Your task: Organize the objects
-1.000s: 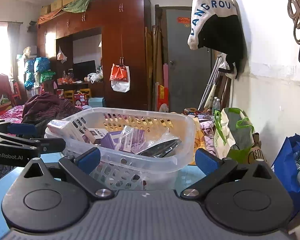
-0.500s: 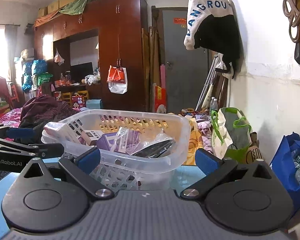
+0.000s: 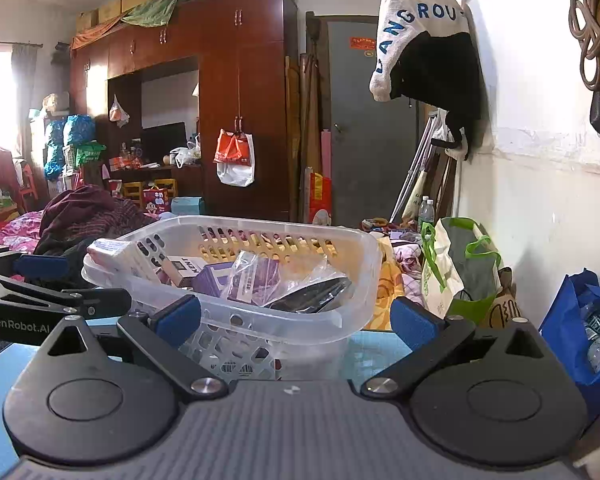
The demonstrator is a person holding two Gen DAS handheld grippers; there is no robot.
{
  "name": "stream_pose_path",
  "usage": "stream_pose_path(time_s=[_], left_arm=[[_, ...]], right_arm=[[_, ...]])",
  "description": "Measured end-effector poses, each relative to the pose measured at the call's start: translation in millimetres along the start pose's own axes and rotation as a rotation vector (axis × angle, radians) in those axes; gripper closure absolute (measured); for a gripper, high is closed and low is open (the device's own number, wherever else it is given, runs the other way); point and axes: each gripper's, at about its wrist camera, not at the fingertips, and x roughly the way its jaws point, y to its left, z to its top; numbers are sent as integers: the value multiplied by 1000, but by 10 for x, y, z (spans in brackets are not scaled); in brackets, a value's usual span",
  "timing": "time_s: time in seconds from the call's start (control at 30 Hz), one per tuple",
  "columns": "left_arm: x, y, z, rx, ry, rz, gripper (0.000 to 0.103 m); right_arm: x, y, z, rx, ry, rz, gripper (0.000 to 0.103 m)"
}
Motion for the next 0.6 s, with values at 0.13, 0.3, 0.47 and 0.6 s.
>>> stream_pose_path(time_s=[0.13, 0.3, 0.47, 0.6], left_arm=[[-7, 4, 6, 4, -7, 10, 7], [-14, 0, 3, 3, -9, 9, 7], [-4, -2, -2, 6, -7, 10, 7], [6, -1, -14, 2, -4, 9, 7]], right_arm=[[0, 2, -4, 1, 0, 0, 0], [1, 0, -5, 2, 0, 0, 0], [1, 1, -8, 3, 1, -1, 0], [2, 0, -7, 2, 2, 1, 0]])
